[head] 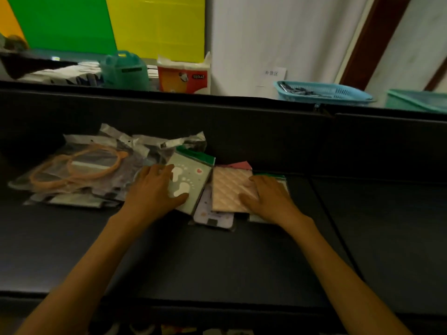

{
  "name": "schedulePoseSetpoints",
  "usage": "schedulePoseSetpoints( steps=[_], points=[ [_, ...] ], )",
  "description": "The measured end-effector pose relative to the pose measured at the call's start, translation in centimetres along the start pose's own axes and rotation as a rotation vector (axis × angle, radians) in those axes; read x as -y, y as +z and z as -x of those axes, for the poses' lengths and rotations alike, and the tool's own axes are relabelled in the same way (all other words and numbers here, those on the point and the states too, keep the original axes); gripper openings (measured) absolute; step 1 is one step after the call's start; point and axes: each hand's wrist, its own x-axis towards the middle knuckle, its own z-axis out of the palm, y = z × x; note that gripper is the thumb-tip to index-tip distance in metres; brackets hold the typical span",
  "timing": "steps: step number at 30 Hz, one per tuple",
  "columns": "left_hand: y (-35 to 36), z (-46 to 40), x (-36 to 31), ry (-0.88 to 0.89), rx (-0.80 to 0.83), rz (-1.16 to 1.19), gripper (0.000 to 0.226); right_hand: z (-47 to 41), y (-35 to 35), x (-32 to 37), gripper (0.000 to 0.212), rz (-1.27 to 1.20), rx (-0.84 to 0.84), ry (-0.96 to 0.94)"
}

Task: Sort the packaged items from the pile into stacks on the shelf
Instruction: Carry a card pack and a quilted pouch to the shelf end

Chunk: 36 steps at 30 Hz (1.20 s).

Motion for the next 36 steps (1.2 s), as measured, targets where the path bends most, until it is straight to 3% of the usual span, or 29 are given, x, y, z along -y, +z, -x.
schedulePoseSetpoints(
  steps=[8,11,16,19,22,26,30,36],
  points=[
    [0.6,-1.8,2.5,0.063,0.016,0.313,0.087,0.3,2.2,2.5,0.089,-0.101,-0.067,0.181],
    [0.8,-1.9,3.3,0.055,-0.009,0.344,0.091,0.6,2.4,3.2,0.086,-0.271,-0.134,0.241],
    [0.1,-1.9,3.6,0.088,-0.105,0.496,0.09,0.9,2.6,3.7,0.101,-0.511,-0.258,0.311],
    [-0.3,-2.2,4.3,0.08,-0.101,0.648,0.079,1.1,2.4,4.1,0.091,-0.647,-0.323,0.361],
    [-0.9,-1.8,4.6,0.095,-0.023,0.833,0.058,1.8,2.3,4.1,0.064,-0.778,-0.356,0.323],
    [-1.2,-0.8,4.0,0.118,0.082,1.063,0.049,3.1,2.2,3.9,0.047,-0.934,-0.428,0.303],
    [-1.0,0.2,2.2,0.147,0.174,1.215,0.049,5.9,1.2,3.0,0.044,-1.068,-0.528,0.279],
    [0.8,2.2,-3.7,0.232,0.213,1.215,0.049,12.5,-1.5,-1.3,0.046,-1.064,-0.671,0.277]
  ],
)
